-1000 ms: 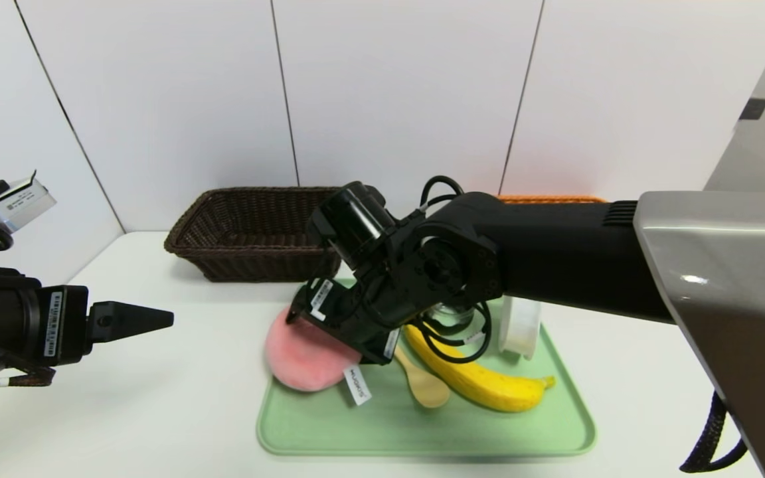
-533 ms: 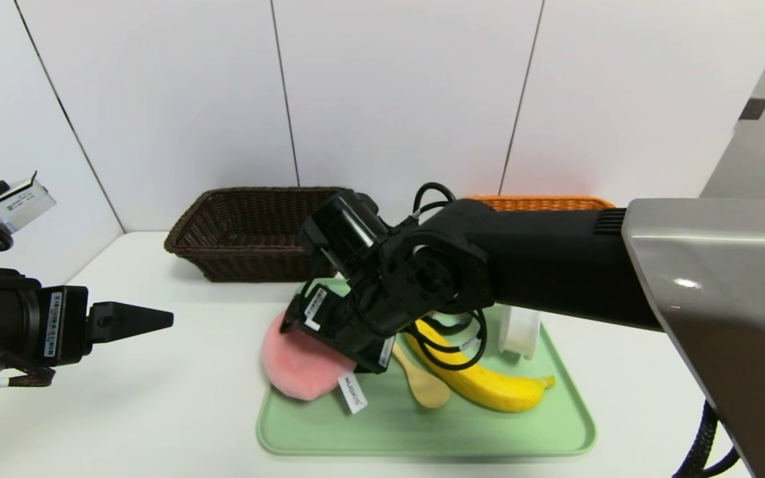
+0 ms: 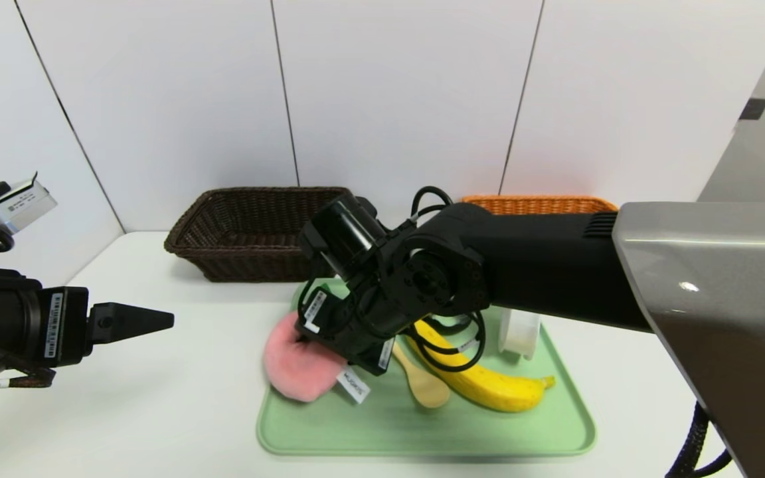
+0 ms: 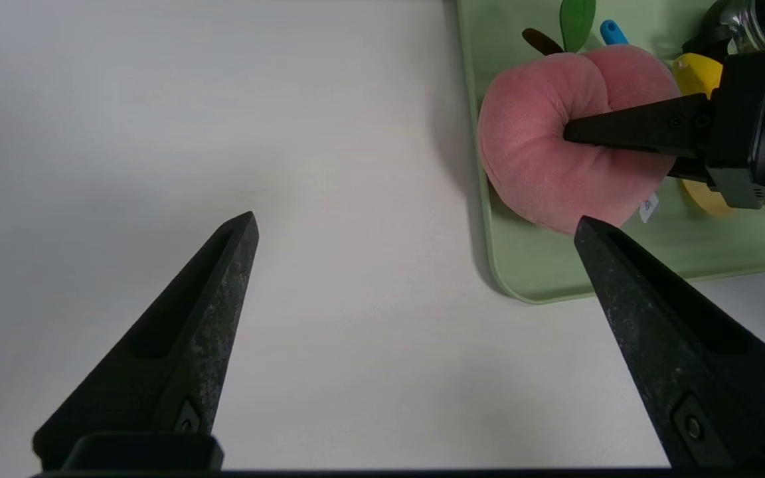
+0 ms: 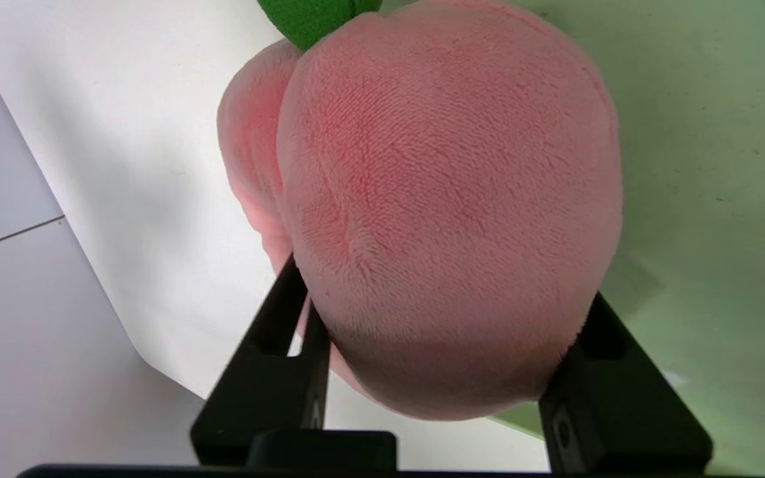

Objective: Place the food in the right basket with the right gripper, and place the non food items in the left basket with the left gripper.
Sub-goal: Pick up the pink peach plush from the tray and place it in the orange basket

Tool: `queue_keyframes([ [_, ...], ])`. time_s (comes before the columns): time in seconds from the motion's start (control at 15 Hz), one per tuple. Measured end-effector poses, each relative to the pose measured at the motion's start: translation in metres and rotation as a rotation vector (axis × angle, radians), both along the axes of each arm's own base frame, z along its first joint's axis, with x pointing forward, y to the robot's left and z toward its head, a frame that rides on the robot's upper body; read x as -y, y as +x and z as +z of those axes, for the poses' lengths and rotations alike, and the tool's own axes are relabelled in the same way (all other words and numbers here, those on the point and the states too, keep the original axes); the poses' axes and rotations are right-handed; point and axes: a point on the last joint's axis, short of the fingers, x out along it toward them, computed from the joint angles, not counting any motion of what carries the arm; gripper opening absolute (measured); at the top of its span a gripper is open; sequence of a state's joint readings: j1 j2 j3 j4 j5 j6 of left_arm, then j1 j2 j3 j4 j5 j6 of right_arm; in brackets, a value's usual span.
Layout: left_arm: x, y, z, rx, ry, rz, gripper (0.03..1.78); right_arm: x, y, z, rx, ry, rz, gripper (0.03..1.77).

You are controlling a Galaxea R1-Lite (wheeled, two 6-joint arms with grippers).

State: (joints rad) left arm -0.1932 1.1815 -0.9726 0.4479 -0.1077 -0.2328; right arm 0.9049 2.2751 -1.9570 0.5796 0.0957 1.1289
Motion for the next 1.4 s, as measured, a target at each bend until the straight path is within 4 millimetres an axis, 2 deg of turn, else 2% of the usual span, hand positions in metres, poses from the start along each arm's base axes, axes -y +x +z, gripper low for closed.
queue_keyframes([
  [0.13,0.0,0.0,0.0,-0.001,-0.002,0.0,1.69,0.0,-0.001,0.002,0.003,0.002,0.002,0.68],
  [0.33,0.0,0.0,-0.001,-0.006,-0.001,0.0,1.69,0.003,-0.004,0.011,0.024,0.01,0.007,0.68],
  [0.6,-0.001,-0.004,-0.003,-0.014,-0.017,0.012,1.69,0.012,-0.017,0.037,0.091,0.007,0.048,0.68],
  [0.87,-0.002,-0.009,0.003,0.023,-0.022,0.011,1.69,0.021,-0.038,0.071,0.302,-0.067,0.108,0.67],
  [1.13,-0.002,-0.012,0.015,0.064,-0.024,0.018,1.69,0.051,-0.036,0.111,0.478,-0.079,0.101,0.67],
  [1.4,-0.003,-0.016,0.021,0.041,-0.013,0.019,1.69,0.105,-0.012,0.146,0.595,-0.074,-0.016,0.67],
])
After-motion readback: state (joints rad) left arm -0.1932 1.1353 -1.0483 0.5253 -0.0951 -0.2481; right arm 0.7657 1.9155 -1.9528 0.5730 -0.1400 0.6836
